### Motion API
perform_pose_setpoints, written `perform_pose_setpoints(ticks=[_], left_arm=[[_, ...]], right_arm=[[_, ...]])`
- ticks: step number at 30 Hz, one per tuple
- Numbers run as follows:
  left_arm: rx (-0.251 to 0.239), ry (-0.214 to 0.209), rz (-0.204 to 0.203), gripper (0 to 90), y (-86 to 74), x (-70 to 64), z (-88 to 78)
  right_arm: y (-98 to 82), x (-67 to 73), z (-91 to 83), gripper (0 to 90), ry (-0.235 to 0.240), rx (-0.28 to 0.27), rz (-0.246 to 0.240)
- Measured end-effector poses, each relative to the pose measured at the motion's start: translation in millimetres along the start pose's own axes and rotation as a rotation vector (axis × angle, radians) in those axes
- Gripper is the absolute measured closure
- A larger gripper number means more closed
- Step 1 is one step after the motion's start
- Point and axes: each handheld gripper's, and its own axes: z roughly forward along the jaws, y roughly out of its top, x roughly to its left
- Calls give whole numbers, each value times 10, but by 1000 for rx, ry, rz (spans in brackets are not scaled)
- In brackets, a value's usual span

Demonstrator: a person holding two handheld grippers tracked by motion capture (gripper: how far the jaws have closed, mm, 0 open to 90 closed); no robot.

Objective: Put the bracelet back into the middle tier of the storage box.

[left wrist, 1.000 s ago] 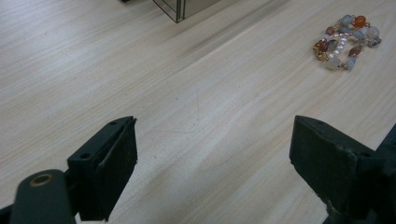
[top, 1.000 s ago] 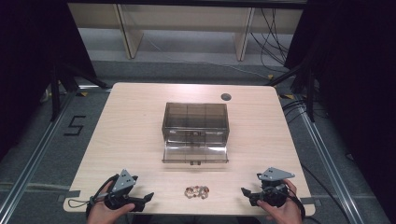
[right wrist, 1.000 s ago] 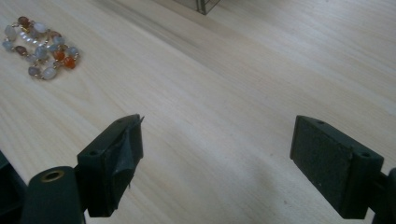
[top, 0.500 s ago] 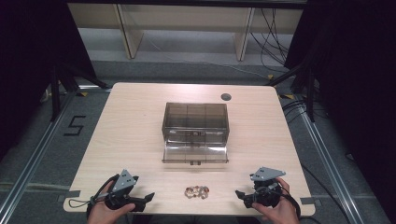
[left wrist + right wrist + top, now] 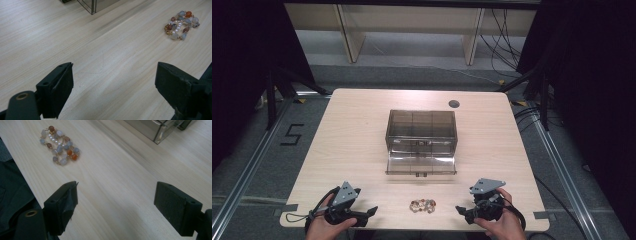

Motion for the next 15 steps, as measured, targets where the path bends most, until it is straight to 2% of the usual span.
perform_pose_setpoints(ticks=[3,4,6,7,8,9,10,12,15], left_arm=[[-5,3,3,150,1,4,1],[-6,-1,-20,150,-7,-3,2],[-24,-3,-35,150,-6,-11,13],[-23,5,-15,150,-1,-4,6],[-21,-5,-34,150,-6,-10,11],[-21,-5,-34,150,-6,-10,11],[-11,3,-6,150,0,5,-1],[-21,2,-21,150,-2,-4,3],[-14,3,-12,150,-1,10,-1]], right_arm=[[28,33,12,254,24,29,-17],[63,66,34,267,42,48,-51],[106,98,61,264,45,56,-76],[126,109,68,261,48,58,-84],[158,131,84,261,51,63,-89],[158,131,84,261,51,63,-89],[220,153,109,261,60,69,-101],[287,187,143,263,64,81,-116],[386,239,193,269,88,102,-147]])
